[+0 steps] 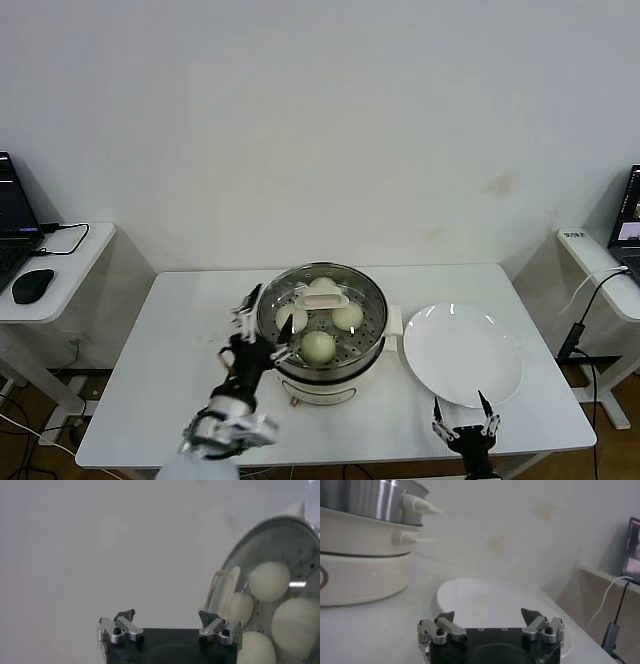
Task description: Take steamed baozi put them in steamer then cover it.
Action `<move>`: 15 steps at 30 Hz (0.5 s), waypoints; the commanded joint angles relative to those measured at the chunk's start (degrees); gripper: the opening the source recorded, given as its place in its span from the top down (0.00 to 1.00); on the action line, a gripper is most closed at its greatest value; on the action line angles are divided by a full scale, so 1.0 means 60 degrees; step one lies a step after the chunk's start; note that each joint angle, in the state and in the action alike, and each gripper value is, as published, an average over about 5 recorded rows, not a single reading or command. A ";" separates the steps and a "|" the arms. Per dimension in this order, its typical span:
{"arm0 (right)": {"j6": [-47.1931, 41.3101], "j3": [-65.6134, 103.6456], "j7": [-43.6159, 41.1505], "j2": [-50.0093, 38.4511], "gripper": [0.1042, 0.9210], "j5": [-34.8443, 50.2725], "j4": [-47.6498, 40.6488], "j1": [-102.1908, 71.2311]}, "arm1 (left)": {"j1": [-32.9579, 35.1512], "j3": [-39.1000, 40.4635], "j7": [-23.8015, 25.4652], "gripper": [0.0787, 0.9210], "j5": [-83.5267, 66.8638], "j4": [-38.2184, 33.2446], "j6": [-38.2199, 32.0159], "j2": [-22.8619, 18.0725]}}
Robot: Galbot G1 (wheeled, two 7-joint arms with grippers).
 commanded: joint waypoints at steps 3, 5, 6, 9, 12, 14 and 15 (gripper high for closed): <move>0.0478 -0.0400 -0.0150 -0.1327 0.12 0.1934 0.0564 -0.0509 | 0.3839 -0.3363 -0.2528 0.12 -0.8557 0.1086 -0.5142 -0.0309; 0.0391 -0.0345 -0.0260 -0.1530 0.12 0.2319 0.0634 -0.0615 | 0.4143 -0.3264 -0.2441 0.12 -0.8630 0.1341 -0.5648 -0.0350; 0.0334 -0.0332 -0.0321 -0.1600 0.12 0.2456 0.0655 -0.0661 | 0.4247 -0.3206 -0.2447 0.12 -0.8596 0.1484 -0.5780 -0.0389; 0.0167 -0.0367 -0.0524 -0.1739 0.12 0.2778 0.0705 -0.0783 | 0.4399 -0.3054 -0.2532 0.12 -0.8745 0.1866 -0.5900 -0.0601; 0.0129 -0.0402 -0.0645 -0.1775 0.12 0.2846 0.0700 -0.0844 | 0.4486 -0.2960 -0.2514 0.12 -0.9016 0.2087 -0.5950 -0.0787; 0.0139 -0.0402 -0.0682 -0.1782 0.12 0.2823 0.0680 -0.0852 | 0.4521 -0.2936 -0.2434 0.12 -0.9113 0.2230 -0.6080 -0.0855; 0.0140 -0.0399 -0.0691 -0.1783 0.12 0.2814 0.0678 -0.0852 | 0.4534 -0.2944 -0.2393 0.12 -0.9150 0.2293 -0.6145 -0.0880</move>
